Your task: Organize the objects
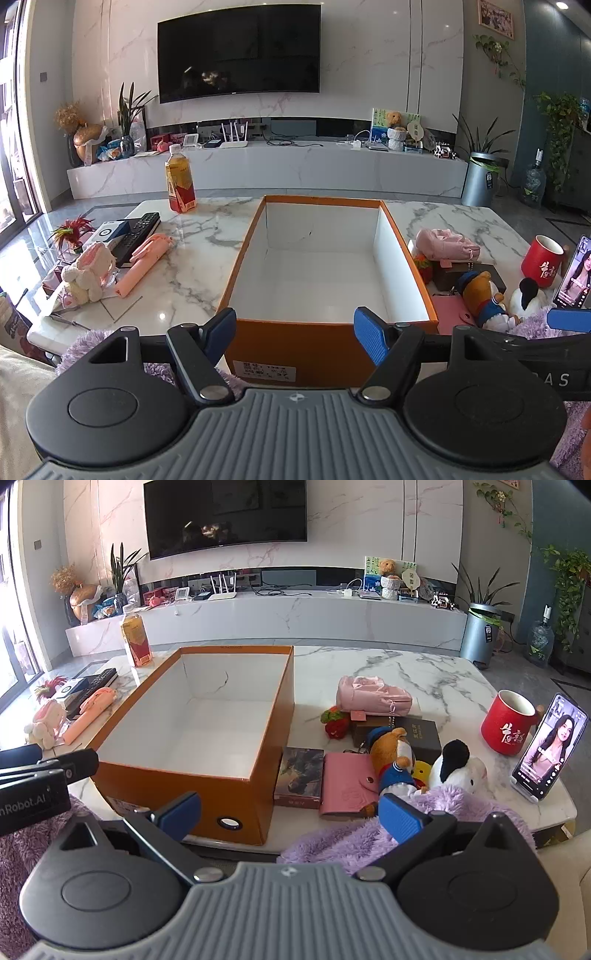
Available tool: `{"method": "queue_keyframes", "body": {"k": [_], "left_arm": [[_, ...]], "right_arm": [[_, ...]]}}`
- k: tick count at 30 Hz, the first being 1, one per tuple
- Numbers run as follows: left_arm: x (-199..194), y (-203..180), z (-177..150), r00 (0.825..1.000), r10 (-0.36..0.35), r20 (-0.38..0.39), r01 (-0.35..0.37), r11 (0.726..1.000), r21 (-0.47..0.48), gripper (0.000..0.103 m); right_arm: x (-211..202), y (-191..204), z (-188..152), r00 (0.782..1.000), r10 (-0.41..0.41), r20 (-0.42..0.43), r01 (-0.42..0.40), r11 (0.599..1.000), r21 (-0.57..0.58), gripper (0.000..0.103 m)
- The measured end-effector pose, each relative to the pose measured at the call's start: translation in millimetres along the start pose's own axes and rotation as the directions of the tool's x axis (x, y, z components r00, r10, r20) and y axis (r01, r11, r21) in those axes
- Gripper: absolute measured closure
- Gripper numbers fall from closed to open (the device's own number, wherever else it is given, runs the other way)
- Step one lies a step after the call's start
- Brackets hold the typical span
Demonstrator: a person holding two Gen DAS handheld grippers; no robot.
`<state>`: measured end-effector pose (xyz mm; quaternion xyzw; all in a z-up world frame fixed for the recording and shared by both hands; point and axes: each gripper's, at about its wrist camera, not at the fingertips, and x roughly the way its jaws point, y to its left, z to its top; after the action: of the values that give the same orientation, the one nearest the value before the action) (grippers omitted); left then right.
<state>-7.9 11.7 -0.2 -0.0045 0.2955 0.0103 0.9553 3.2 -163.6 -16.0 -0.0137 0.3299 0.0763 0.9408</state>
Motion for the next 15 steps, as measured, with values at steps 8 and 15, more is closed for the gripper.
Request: {"method": "queue_keyframes", "body": {"k": [8,15], "left_arm": [[0.0,1.4,0.1,1.000,0.003,-0.011,-0.003,1.000,-0.006,0.019],[1.0,0.7,-0.8,1.000,0.004,-0.015,-0.004,1.000,-0.006,0.019]], "right_arm": [[-0.8,0.3,-0.4,1.000,0.002,-0.005,-0.002,1.000,0.002,0.001],[-0.8,0.7,-0.8,1.000,0.004,-0.007,-0.004,1.000,-0.002,0.001]]}}
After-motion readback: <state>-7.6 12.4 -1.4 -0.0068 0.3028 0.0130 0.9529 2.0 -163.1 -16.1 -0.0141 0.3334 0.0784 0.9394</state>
